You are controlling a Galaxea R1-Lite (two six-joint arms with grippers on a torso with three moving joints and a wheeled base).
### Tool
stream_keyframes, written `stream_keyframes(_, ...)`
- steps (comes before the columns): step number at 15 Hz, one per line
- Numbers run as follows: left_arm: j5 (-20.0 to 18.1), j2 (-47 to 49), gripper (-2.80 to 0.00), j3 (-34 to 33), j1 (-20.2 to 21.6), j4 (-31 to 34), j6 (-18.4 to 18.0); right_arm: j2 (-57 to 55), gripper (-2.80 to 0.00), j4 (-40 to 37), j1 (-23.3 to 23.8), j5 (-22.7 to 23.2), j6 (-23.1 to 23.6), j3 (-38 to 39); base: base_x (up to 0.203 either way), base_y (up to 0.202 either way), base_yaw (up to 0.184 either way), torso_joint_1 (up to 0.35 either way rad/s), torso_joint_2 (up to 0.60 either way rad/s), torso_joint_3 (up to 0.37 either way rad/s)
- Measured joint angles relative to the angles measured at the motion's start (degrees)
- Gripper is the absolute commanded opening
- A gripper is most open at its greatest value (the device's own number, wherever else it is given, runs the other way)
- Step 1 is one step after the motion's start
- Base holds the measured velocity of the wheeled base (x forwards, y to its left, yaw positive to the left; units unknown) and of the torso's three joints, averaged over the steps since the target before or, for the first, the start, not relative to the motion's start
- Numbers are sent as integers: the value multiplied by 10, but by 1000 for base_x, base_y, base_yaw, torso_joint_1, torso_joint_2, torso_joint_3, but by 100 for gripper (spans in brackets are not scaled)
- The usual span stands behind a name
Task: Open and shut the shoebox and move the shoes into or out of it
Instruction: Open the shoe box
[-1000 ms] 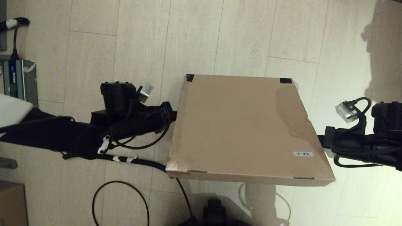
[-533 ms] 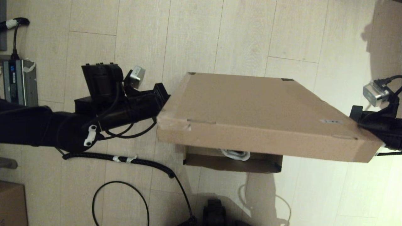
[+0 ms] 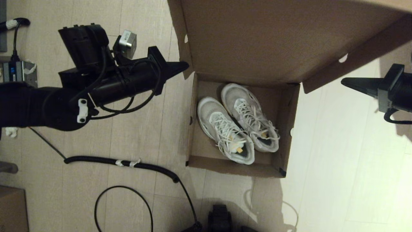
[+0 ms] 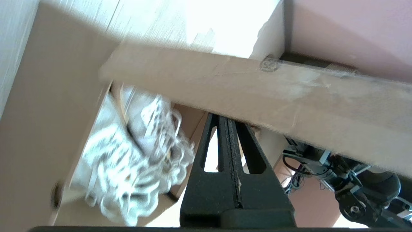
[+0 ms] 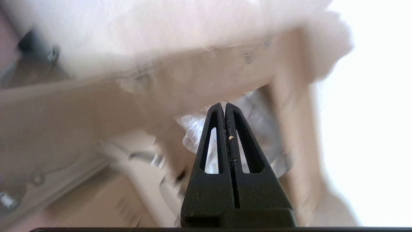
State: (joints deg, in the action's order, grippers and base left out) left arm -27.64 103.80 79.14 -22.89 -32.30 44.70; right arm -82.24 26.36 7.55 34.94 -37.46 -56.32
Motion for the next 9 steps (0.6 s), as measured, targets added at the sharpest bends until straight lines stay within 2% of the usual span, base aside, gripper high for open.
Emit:
stream_keyframes(3,2,27,-280,45,-5,2,0,-14,-280,43,1,-41,-4,-24,0,0,0,0,0,0)
stream_keyframes(4,4,33,-280,47,-8,2,0,-20,-280,52,2,-65,-2,-29,0,0,0,0,0,0)
stream_keyframes(6,6,35,-280,30,-11,2,-4,-20,-280,43,-2,-81,15,-22,0,0,0,0,0,0)
stream_keyframes(8,14,21,-280,-4,-11,1,-19,-14,-280,-16,-12,-106,69,-10,0,0,0,0,0,0)
stream_keyframes(9,34,6,-280,-25,-14,1,-33,-13,-280,-60,-25,-144,107,-7,0,0,0,0,0,0)
